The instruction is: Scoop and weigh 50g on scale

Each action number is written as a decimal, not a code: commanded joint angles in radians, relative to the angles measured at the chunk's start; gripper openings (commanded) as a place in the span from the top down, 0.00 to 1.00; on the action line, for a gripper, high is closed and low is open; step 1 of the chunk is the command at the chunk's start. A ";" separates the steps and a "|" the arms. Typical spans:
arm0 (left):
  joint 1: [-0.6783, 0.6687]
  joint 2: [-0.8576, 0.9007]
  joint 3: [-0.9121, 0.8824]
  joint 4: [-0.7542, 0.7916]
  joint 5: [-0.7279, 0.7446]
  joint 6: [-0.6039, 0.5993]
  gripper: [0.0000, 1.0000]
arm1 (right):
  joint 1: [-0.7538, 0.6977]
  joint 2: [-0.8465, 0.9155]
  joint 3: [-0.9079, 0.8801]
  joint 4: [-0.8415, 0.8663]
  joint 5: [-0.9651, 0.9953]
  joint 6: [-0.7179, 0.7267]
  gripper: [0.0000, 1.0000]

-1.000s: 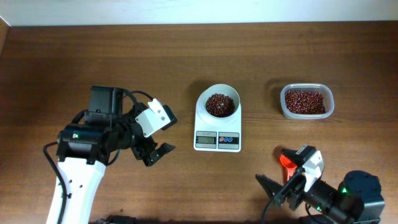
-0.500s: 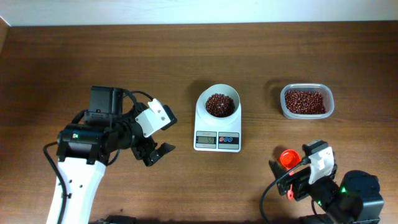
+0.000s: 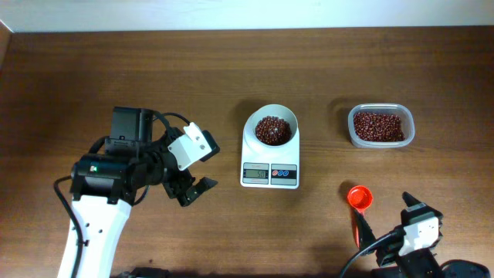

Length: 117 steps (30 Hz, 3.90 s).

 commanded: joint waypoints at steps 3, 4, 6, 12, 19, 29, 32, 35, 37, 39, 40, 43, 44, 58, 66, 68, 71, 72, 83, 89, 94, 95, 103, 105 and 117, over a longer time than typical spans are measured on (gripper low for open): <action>0.005 0.001 0.019 0.002 0.004 -0.005 0.01 | 0.004 -0.032 0.014 -0.017 0.058 -0.011 0.02; 0.005 0.001 0.019 0.002 0.004 -0.005 0.01 | 0.005 -0.032 0.014 -0.019 0.066 -0.011 0.01; 0.005 0.001 0.019 0.002 0.003 -0.005 0.01 | 0.005 -0.032 0.014 -0.026 0.081 -0.012 0.01; 0.005 0.001 0.019 0.002 0.003 -0.005 0.01 | 0.005 -0.032 0.014 -0.047 0.091 -0.012 0.01; 0.005 0.001 0.019 0.002 0.004 -0.005 0.01 | 0.005 -0.032 0.014 -0.069 0.107 -0.045 0.01; 0.005 0.001 0.019 0.002 0.003 -0.005 0.01 | 0.005 -0.032 -0.053 0.084 0.180 0.019 0.01; 0.005 0.001 0.019 0.002 0.004 -0.005 0.01 | 0.005 -0.032 -0.105 0.138 0.177 0.019 0.01; 0.005 0.001 0.019 0.002 0.003 -0.005 0.01 | 0.005 -0.032 -0.152 0.182 0.175 0.023 0.01; 0.005 0.001 0.019 0.002 0.004 -0.005 0.01 | 0.005 -0.032 -0.181 0.227 0.167 0.031 0.01; 0.005 0.001 0.019 0.002 0.003 -0.005 0.01 | 0.005 -0.032 -0.219 0.295 0.138 0.031 0.01; 0.005 0.001 0.019 0.002 0.004 -0.005 0.01 | 0.005 -0.032 -0.240 0.328 0.123 0.030 0.01; 0.005 0.001 0.019 0.002 0.004 -0.005 0.01 | 0.004 -0.032 -0.292 0.399 0.112 0.031 0.01; 0.005 0.001 0.019 0.002 0.004 -0.005 0.01 | 0.002 -0.032 -0.307 0.420 0.111 0.031 0.01; 0.005 0.001 0.019 0.002 0.003 -0.005 0.01 | -0.219 -0.033 -0.538 0.798 -0.060 0.030 0.01; 0.005 0.001 0.019 0.002 0.004 -0.005 0.01 | -0.250 -0.033 -0.653 0.904 -0.048 0.030 0.01; 0.005 0.001 0.019 0.002 0.004 -0.005 0.01 | -0.250 -0.033 -0.653 0.885 -0.034 0.030 0.01; 0.005 0.001 0.019 0.002 0.003 -0.005 0.01 | -0.250 -0.033 -0.653 0.835 0.010 0.030 0.01; 0.005 0.001 0.019 0.002 0.004 -0.005 0.01 | -0.250 -0.033 -0.653 0.834 0.016 0.029 0.01; 0.005 0.001 0.019 0.002 0.004 -0.005 0.01 | -0.250 -0.033 -0.653 0.833 0.019 0.015 0.01; 0.005 0.001 0.019 0.002 0.003 -0.005 0.01 | -0.250 -0.033 -0.653 0.835 0.019 0.015 0.01; 0.005 0.001 0.019 0.002 0.004 -0.005 0.01 | -0.250 -0.033 -0.653 0.835 0.019 0.015 0.01; 0.005 0.001 0.019 0.002 0.003 -0.005 0.01 | -0.250 -0.033 -0.653 0.835 0.019 0.015 0.01; 0.005 0.001 0.019 0.002 0.004 -0.005 0.01 | -0.250 -0.033 -0.653 0.835 0.019 0.015 0.01; 0.005 0.001 0.019 0.002 0.004 -0.005 0.01 | -0.250 -0.033 -0.653 0.835 0.019 0.015 0.01; 0.005 0.001 0.019 0.002 0.004 -0.005 0.01 | -0.250 -0.033 -0.653 0.835 0.019 0.015 0.01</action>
